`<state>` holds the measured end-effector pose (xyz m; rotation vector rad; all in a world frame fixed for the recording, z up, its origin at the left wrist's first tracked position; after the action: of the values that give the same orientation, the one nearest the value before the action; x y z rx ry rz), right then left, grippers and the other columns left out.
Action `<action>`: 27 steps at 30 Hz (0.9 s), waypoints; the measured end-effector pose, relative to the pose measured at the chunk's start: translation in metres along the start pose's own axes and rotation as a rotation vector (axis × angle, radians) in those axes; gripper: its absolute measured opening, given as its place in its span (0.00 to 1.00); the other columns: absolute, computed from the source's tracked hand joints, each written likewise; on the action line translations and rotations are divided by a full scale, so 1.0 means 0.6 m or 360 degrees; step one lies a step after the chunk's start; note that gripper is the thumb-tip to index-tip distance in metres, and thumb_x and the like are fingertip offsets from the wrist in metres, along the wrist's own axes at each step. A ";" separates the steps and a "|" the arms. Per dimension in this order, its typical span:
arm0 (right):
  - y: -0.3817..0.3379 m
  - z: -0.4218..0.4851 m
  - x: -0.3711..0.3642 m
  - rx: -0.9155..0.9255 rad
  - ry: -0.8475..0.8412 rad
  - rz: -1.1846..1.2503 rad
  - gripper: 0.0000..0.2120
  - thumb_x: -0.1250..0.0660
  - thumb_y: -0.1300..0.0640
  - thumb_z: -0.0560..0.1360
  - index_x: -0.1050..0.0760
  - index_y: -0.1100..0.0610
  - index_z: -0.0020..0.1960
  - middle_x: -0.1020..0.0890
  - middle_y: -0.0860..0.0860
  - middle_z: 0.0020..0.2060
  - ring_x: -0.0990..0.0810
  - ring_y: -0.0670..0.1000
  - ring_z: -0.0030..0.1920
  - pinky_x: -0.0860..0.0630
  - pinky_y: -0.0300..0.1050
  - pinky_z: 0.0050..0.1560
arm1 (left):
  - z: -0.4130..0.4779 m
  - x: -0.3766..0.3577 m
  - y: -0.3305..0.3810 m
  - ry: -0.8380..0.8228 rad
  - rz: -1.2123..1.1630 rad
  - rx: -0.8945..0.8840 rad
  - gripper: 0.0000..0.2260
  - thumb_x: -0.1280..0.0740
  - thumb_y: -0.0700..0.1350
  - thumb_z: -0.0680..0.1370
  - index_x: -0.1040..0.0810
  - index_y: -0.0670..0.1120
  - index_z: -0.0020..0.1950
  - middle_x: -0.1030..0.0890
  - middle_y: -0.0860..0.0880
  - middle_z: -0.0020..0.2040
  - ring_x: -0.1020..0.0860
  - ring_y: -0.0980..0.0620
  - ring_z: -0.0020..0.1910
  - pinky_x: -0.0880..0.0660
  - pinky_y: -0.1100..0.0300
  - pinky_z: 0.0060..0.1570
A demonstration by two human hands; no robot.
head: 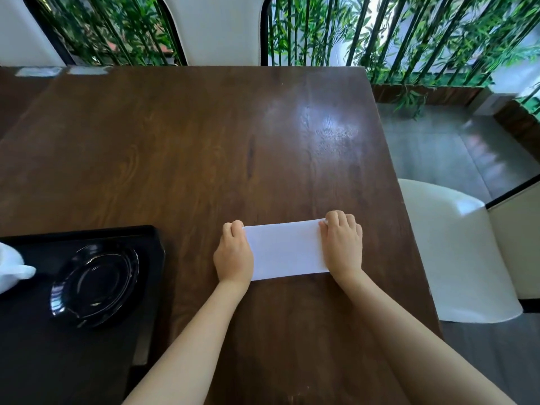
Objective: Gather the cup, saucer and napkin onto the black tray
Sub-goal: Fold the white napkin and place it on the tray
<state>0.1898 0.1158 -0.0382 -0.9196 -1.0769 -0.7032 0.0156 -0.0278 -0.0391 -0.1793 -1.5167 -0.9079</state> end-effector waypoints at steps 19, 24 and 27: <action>-0.031 0.019 0.030 0.0064 0.0067 0.0340 0.16 0.42 0.56 0.78 0.27 0.62 0.62 0.22 0.59 0.60 0.26 0.61 0.61 0.31 0.56 0.62 | -0.021 0.030 0.033 0.0259 0.0178 -0.0157 0.20 0.37 0.35 0.74 0.30 0.42 0.67 0.26 0.42 0.67 0.28 0.41 0.65 0.30 0.44 0.61; -0.127 -0.066 -0.054 0.0914 -0.0600 0.0081 0.24 0.50 0.53 0.81 0.45 0.58 0.75 0.43 0.52 0.76 0.48 0.54 0.77 0.54 0.53 0.76 | -0.029 -0.037 0.047 -0.0268 0.0395 -0.0375 0.21 0.49 0.46 0.81 0.43 0.47 0.75 0.42 0.47 0.77 0.46 0.49 0.77 0.54 0.43 0.74; -0.113 -0.070 -0.075 0.0866 -0.0649 0.0020 0.25 0.54 0.48 0.81 0.51 0.53 0.77 0.49 0.48 0.78 0.55 0.48 0.77 0.58 0.50 0.76 | -0.032 -0.058 0.001 -0.0376 0.0470 -0.0327 0.24 0.56 0.53 0.81 0.51 0.50 0.77 0.49 0.52 0.79 0.52 0.53 0.77 0.59 0.45 0.74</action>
<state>0.1349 0.0496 -0.0699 -0.6026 -1.5246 -0.1840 0.0372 -0.0256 -0.0722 -0.6622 -1.5586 -0.8229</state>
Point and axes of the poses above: each hand's wrist, its own z-axis towards the middle knuckle, its own x-axis out of the back of the hand, y = z × x, the point moved 7 cm from there along z, towards the middle knuckle
